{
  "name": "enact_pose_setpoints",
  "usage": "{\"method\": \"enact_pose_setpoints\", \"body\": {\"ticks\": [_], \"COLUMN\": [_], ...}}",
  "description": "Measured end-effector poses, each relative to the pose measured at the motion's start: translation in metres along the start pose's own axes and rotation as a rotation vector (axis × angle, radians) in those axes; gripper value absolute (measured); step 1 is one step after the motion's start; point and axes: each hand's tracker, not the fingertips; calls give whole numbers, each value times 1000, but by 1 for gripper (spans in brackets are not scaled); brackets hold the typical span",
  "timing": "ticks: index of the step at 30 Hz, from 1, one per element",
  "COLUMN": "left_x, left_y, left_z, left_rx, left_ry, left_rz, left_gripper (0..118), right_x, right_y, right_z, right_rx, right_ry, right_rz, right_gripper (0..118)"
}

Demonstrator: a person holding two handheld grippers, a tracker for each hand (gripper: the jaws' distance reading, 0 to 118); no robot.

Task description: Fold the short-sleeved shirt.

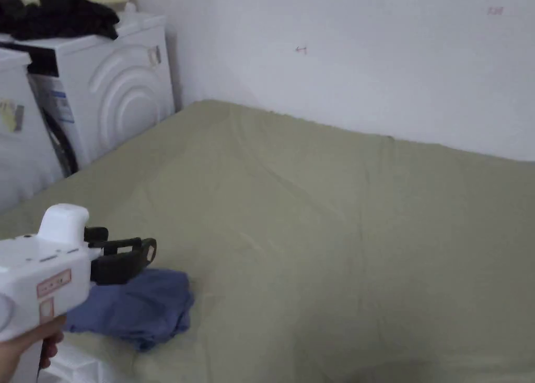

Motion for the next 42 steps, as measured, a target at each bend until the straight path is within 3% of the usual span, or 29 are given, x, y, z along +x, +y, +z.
{"method": "enact_pose_setpoints", "body": {"ticks": [2, 3, 6, 8, 11, 15, 19, 24, 28, 32, 35, 37, 40, 42], "left_x": [68, 114, 210, 249, 304, 341, 352, 338, 330, 333, 332, 330, 326, 324], "left_y": [24, 37, 60, 73, 93, 108, 107, 117, 116, 113, 112, 111, 111, 109], "left_z": [21, 35, 79, 91, 104, 117, 133, 136, 129, 127, 126, 125, 126, 127], "left_rx": [74, 93, 342, 356, 505, 534, 513, 522, 503, 497, 495, 493, 489, 499], "left_ry": [-5, -28, -149, -173, -262, -245, -205, -133, -81, -85, -101, -101, -113, -119], "left_rz": [-42, -65, -71, -72, -46, -82, -143, -195, -188, -211, -190, -186, -161, -142], "left_gripper": [31, 1, 0, 0, 0, 0, 0, 0, 3, 4, 7, 20, 20, 27], "right_x": [12, 17, 25, 28, 32, 32, 33, 29, 31, 27, 20, 19, 16, 14], "right_y": [26, 41, 81, 105, 137, 150, 147, 145, 144, 147, 148, 149, 150, 150], "right_z": [28, 45, 96, 123, 153, 181, 197, 193, 186, 185, 182, 182, 180, 178], "right_rx": [94, 153, 340, 442, 534, 642, 650, 664, 664, 668, 670, 658, 635, 620], "right_ry": [12, 25, 13, -12, -78, -178, -146, -274, -273, -203, -213, -213, -211, -200], "right_rz": [36, 60, 164, 194, 197, 162, 117, 185, 150, 153, 165, 178, 192, 202], "right_gripper": [5, 5, 5, 5, 5, 5, 5, 5, 5, 7, 8, 17, 22, 44]}}
